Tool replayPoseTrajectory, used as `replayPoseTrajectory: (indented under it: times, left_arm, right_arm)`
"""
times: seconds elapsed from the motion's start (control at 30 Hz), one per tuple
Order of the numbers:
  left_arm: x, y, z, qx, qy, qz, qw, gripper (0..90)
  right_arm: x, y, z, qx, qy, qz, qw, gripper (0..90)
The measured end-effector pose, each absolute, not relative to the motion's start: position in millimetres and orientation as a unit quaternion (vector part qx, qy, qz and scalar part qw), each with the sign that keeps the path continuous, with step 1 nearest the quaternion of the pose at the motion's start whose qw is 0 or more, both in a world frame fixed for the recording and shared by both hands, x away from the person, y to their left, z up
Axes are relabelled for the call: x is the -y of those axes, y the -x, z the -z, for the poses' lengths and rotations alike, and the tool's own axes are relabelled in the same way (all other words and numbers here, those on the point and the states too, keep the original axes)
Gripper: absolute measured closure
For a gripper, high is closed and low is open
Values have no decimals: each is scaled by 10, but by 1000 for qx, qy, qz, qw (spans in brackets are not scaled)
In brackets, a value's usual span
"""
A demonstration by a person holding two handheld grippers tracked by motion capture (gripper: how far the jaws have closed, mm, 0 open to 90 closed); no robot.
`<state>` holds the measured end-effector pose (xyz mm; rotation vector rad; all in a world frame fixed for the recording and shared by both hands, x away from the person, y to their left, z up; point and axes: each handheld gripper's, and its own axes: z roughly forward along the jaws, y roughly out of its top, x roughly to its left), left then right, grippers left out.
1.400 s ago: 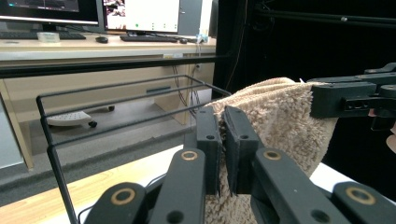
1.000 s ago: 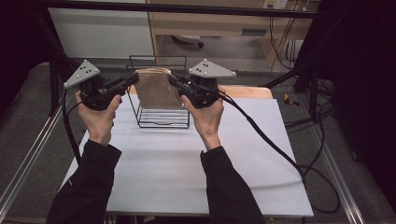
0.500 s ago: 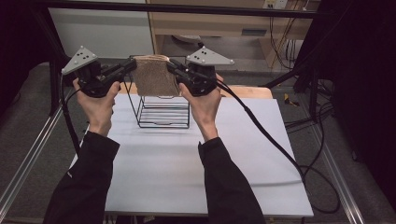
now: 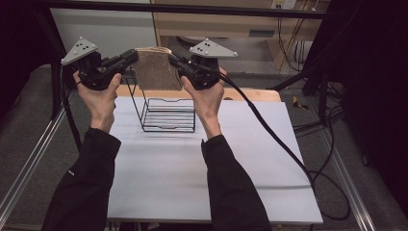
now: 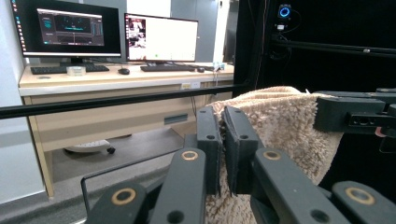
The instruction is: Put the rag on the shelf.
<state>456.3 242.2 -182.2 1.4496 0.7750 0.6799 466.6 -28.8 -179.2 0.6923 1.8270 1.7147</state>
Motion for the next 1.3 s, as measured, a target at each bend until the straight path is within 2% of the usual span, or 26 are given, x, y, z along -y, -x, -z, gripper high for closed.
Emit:
replayPoseTrajectory:
  times: [0.73, 1.3]
  left_arm:
    - [-2426, -4827, 1613, -354, -630, -309, 619, 854]
    - [-2414, -5072, 1765, -363, -636, -301, 611, 854]
  right_arm:
    - [198, -4949, 1620, -674, -265, -629, 283, 833]
    - [183, -5214, 1710, -686, -276, -606, 293, 832]
